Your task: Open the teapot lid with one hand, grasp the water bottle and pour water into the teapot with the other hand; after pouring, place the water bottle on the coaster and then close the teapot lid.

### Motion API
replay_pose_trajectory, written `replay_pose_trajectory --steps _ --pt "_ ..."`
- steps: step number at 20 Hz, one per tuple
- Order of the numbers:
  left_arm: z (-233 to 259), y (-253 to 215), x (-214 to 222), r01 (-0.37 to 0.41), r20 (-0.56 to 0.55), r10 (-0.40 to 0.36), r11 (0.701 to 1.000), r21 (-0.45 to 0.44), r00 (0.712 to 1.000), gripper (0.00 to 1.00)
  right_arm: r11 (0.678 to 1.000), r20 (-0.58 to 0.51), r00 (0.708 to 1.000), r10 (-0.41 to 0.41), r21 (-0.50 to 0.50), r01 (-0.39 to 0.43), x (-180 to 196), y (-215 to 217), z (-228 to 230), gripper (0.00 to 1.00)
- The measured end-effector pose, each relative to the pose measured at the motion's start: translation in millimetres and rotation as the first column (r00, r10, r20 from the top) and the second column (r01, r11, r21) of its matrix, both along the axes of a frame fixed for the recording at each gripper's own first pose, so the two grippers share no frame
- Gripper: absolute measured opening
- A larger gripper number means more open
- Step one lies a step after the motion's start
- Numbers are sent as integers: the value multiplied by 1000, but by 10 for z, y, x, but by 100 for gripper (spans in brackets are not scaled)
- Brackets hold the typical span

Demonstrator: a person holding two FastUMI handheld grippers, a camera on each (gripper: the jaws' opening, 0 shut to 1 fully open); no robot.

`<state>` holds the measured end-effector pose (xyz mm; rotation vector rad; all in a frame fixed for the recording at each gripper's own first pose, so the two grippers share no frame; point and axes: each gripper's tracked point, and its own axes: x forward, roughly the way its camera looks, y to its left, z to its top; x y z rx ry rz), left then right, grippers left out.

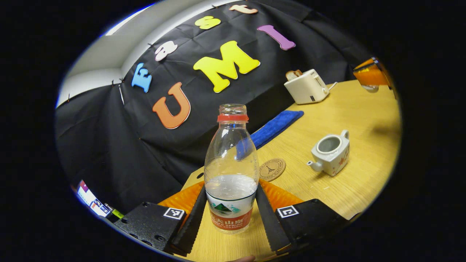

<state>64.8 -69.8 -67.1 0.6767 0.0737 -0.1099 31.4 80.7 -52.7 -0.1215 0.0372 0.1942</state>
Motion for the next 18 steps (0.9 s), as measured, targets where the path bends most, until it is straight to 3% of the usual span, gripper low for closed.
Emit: replay_pose_trajectory --steps 4,10,11,12,18 --pt "-50 -100 -44 28 -17 -26 989 144 1000 76 999 1 1000 5 52 -5 48 -77 27 0" --pt "-87 -303 -84 74 -36 -65 939 335 997 76 997 -9 999 -31 64 32 117 -220 4 0" --pt "-92 -309 -86 76 -39 -66 932 355 997 80 997 -10 999 -37 62 37 118 -242 3 0" --pt "-93 -323 -99 78 -39 -69 923 377 997 76 997 -9 999 -38 64 38 129 -245 -2 0" --pt "-33 -322 -58 49 -10 -53 827 560 999 76 991 -52 999 -13 134 20 131 -281 1 0"
